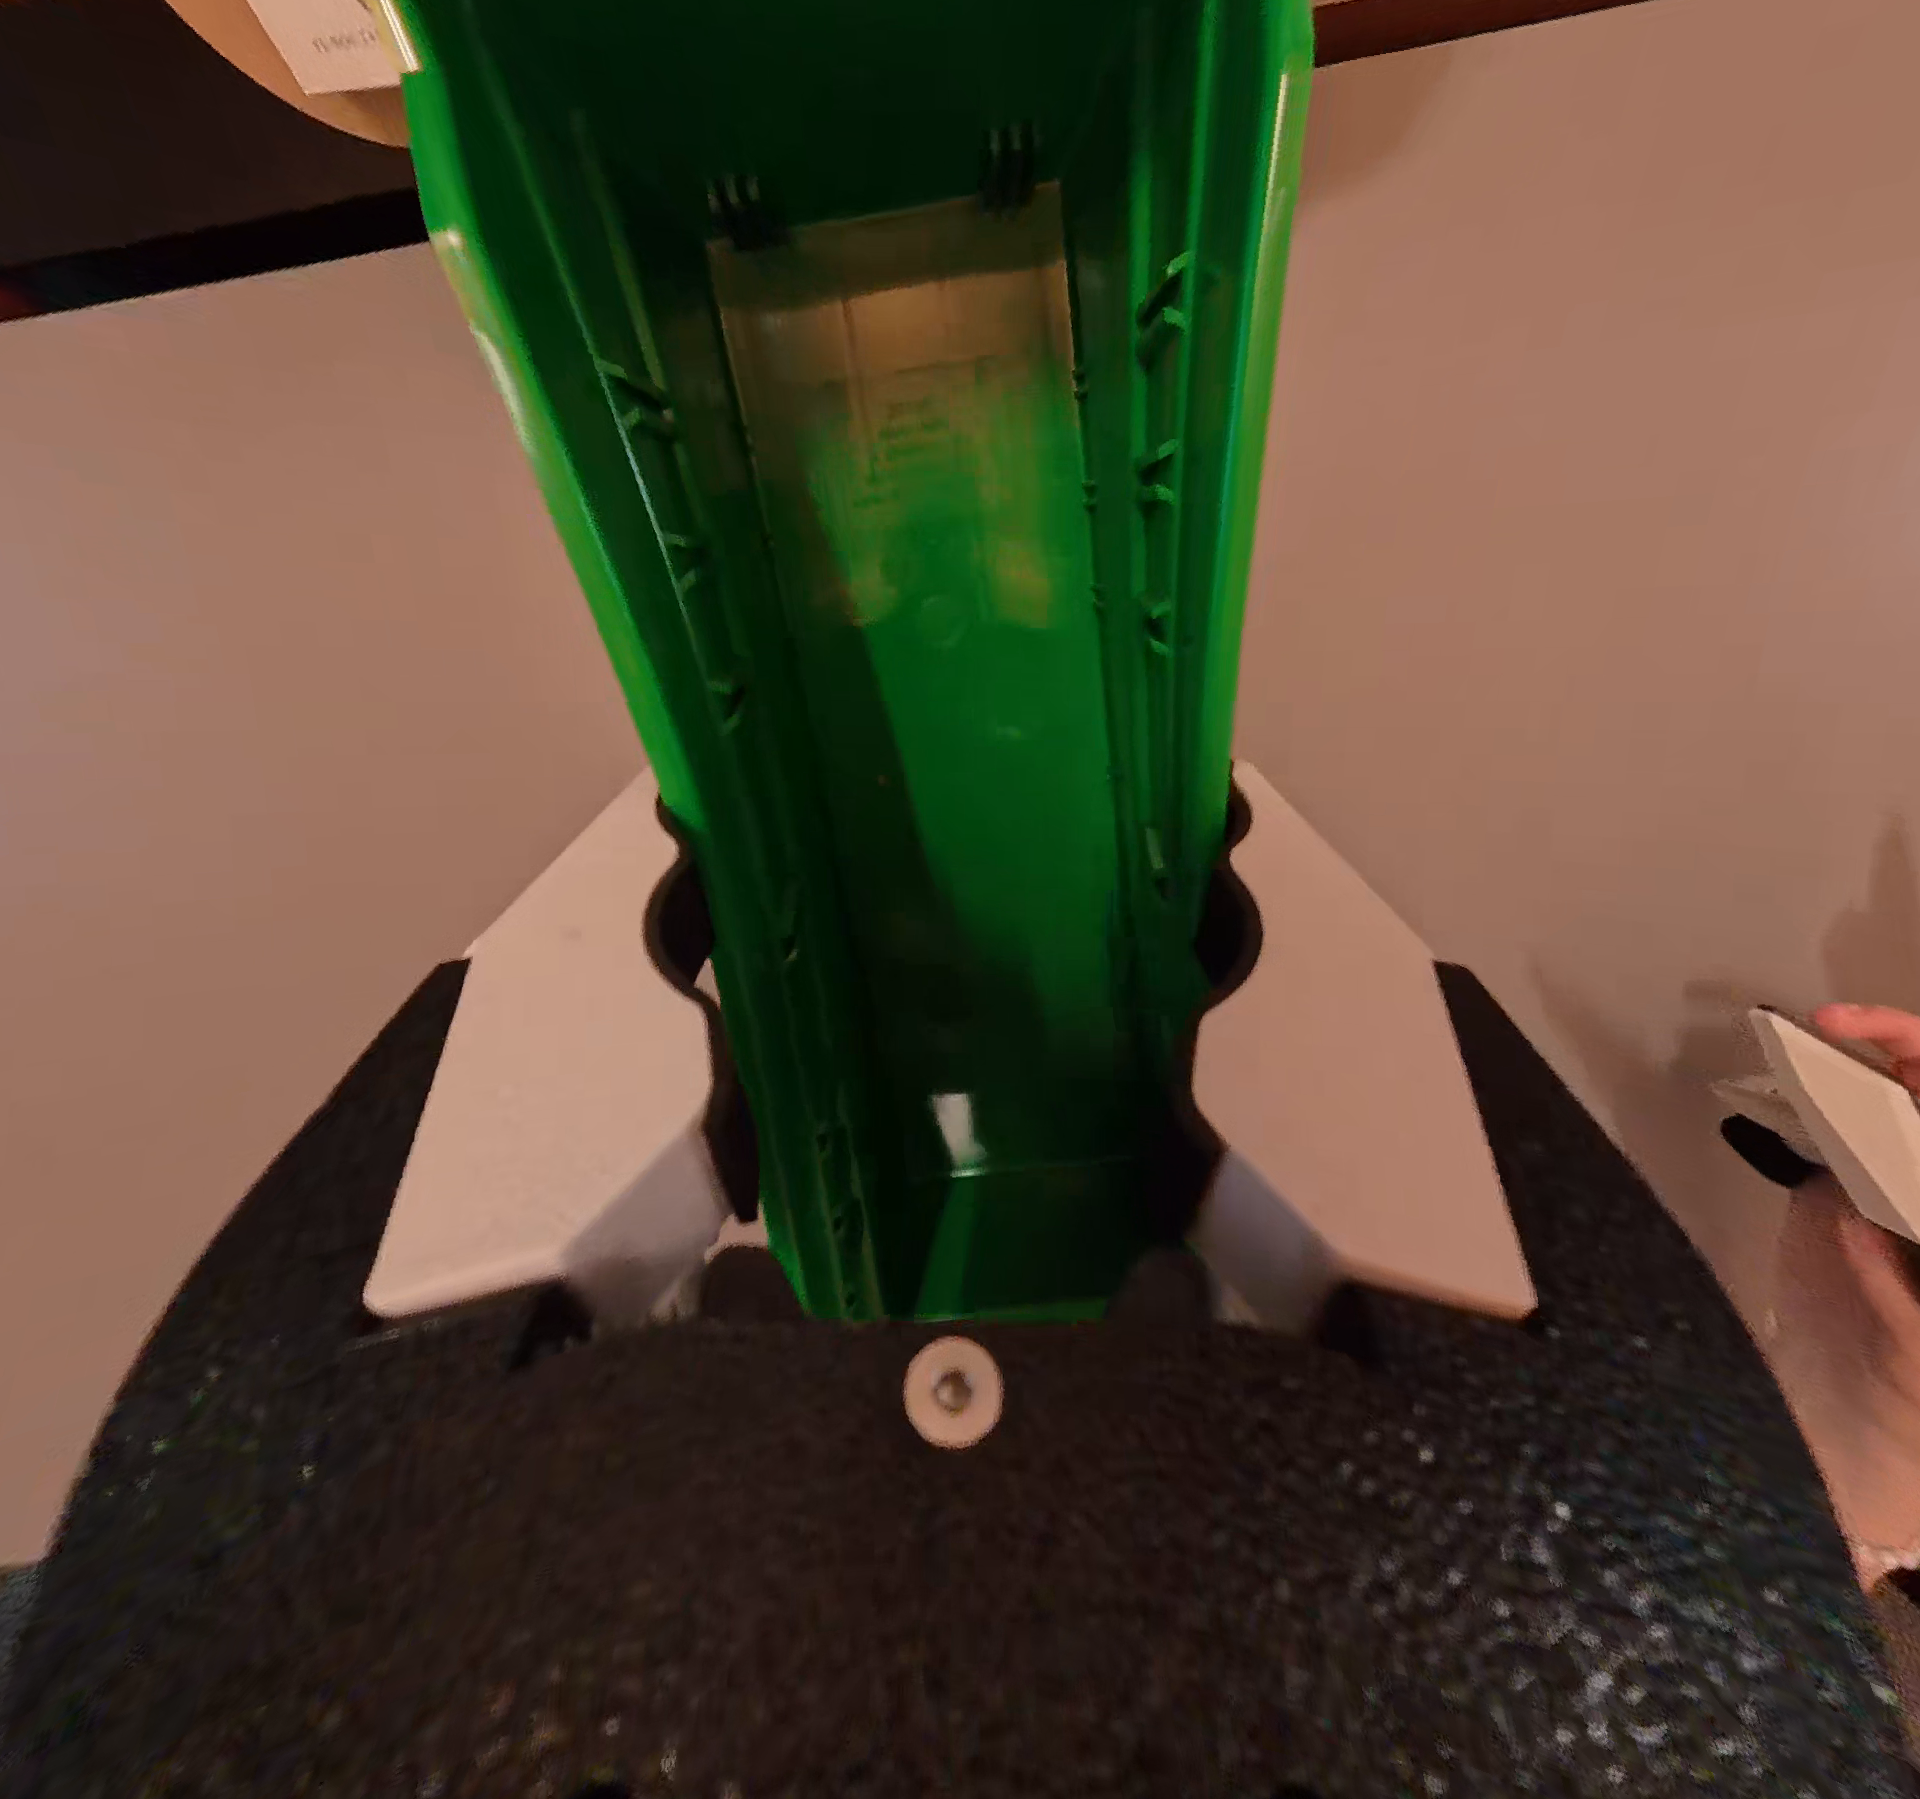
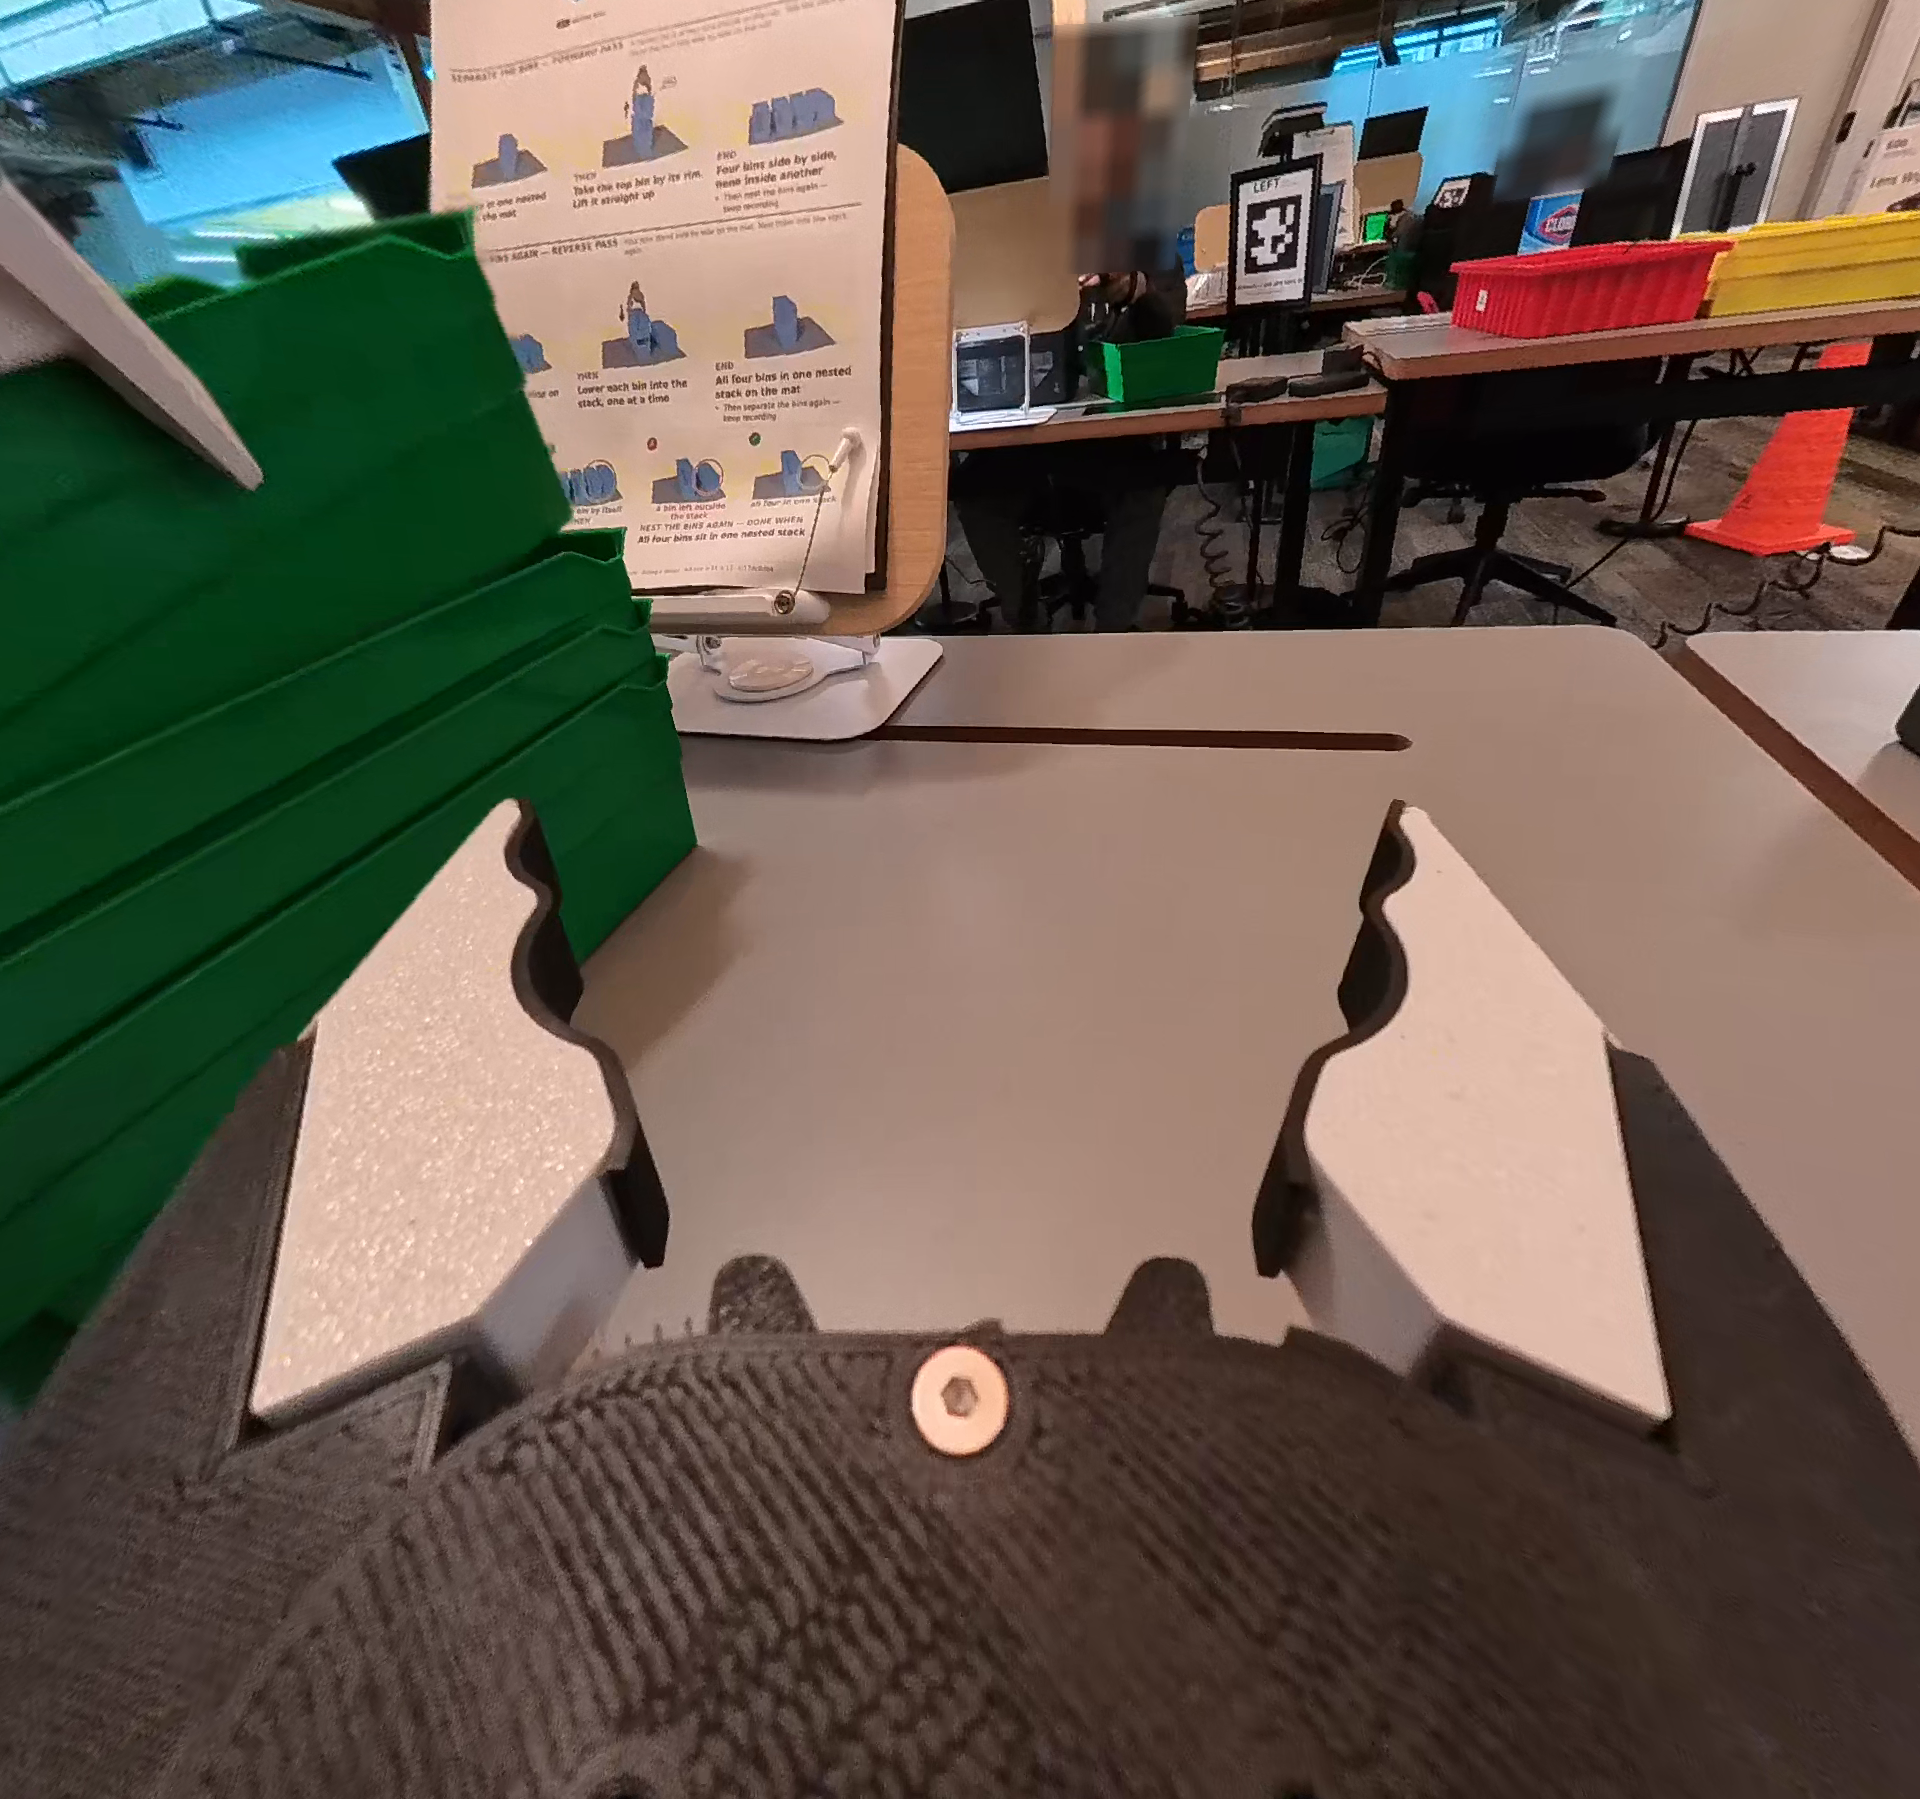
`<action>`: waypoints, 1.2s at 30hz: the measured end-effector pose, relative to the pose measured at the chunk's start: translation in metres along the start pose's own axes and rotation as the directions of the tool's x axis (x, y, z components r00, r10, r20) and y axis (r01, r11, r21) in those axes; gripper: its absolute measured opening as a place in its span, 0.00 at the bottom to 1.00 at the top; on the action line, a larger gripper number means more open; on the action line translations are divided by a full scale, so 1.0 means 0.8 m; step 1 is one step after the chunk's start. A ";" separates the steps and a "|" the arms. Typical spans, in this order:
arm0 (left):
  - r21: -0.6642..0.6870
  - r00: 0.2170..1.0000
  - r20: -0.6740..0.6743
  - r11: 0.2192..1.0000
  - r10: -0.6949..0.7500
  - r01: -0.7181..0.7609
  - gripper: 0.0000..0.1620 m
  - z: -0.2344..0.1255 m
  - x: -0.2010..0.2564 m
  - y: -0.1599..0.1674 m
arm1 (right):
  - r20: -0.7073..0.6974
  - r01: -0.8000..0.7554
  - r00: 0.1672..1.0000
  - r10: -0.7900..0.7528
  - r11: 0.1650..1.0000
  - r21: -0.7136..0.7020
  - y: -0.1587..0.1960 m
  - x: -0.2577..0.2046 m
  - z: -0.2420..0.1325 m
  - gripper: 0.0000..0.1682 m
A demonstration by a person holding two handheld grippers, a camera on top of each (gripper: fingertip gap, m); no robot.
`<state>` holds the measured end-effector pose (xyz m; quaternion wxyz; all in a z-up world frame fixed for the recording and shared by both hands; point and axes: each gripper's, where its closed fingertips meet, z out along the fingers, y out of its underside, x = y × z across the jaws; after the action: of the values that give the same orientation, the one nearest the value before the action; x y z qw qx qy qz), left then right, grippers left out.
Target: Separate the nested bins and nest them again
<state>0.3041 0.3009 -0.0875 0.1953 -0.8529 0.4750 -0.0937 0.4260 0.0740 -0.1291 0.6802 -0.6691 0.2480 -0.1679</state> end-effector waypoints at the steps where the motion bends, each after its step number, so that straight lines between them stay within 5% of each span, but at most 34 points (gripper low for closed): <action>1: 0.006 1.000 -0.012 1.000 -0.014 0.014 0.59 0.003 -0.002 0.002 | 0.000 -0.001 1.000 0.001 1.000 -0.001 0.001 0.000 0.000 0.88; 17: -0.017 1.000 -0.010 1.000 0.002 -0.002 0.61 0.041 0.004 0.015 | 0.000 0.017 1.000 -0.017 0.999 -0.045 0.018 -0.001 0.007 0.89; 36: -0.222 1.000 -0.029 0.975 -0.006 -0.001 0.65 0.069 0.002 0.022 | 0.022 0.044 0.999 -0.041 0.993 -0.112 0.046 -0.013 0.019 0.89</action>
<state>0.3100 0.3044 -0.1449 0.0916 -0.8684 0.4844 -0.0530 0.4223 0.0945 -0.1649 0.6402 -0.7130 0.2359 -0.1614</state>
